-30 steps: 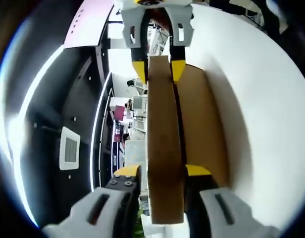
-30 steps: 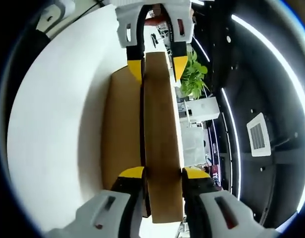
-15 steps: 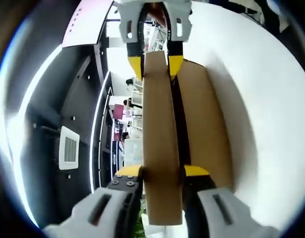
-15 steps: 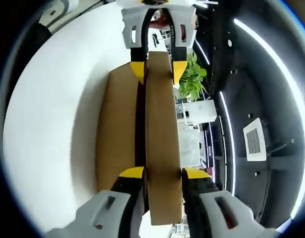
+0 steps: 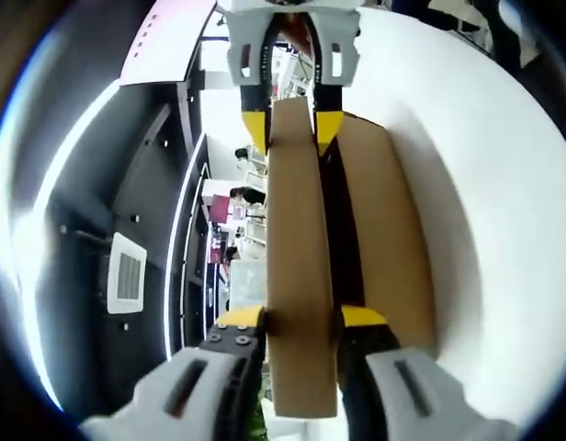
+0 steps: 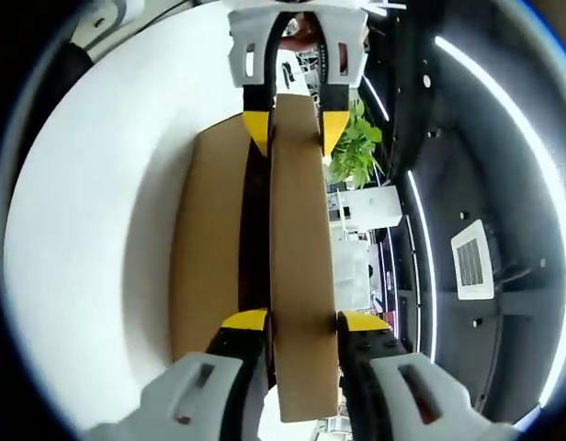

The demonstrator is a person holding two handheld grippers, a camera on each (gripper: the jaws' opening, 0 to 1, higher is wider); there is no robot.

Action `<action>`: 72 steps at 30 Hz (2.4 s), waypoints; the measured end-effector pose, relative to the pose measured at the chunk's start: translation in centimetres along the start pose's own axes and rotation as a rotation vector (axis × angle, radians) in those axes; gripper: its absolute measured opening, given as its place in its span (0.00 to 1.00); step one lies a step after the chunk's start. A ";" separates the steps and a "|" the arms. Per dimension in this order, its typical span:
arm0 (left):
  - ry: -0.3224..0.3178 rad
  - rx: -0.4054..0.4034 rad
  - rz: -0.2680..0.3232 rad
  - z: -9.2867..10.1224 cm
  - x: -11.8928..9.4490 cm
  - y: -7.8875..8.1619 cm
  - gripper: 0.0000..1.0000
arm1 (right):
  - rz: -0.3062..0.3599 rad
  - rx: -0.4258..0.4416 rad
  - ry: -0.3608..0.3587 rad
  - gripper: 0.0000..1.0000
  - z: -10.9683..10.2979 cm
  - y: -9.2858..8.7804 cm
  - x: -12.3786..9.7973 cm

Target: Operate the shoe box by opening the lid, removing the specified soft item, and placing it in the target area until the item is outside and the box remains undamaged.

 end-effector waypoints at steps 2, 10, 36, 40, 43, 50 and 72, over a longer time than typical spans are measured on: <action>0.001 0.001 0.001 0.0 0.1 0.0 0.30 | 0.001 0.003 0.001 0.28 0.1 0.0 0.0; -0.011 -0.011 0.007 -0.4 0.1 0.0 0.30 | 0.007 0.009 0.011 0.28 0.4 0.0 0.0; -0.004 -0.005 0.014 -1.9 0.3 -0.1 0.29 | 0.015 0.004 -0.005 0.27 1.6 -0.1 0.5; -0.003 -0.002 0.018 -2.1 0.3 -0.1 0.29 | 0.015 0.004 -0.011 0.27 1.9 -0.1 0.5; -0.001 0.000 0.020 -2.2 0.3 -0.1 0.29 | 0.014 0.004 -0.015 0.27 2.1 -0.1 0.6; 0.004 0.000 0.023 -2.6 0.4 -0.2 0.29 | 0.014 0.004 -0.027 0.27 2.4 -0.1 0.7; 0.012 0.020 0.038 -2.6 -0.2 0.6 0.28 | 0.017 0.008 -0.045 0.26 2.6 -0.1 0.8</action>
Point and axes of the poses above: the point that each gripper's makers call its tool centre point, and the gripper's own axes: x roughly forward along the fingers, z roughly to its right, y roughly out of its top, the point moved 4 cm from there along -x, roughly backward along the fingers, and after that the axes turned 10 degrees about z, right-handed, at the moved point
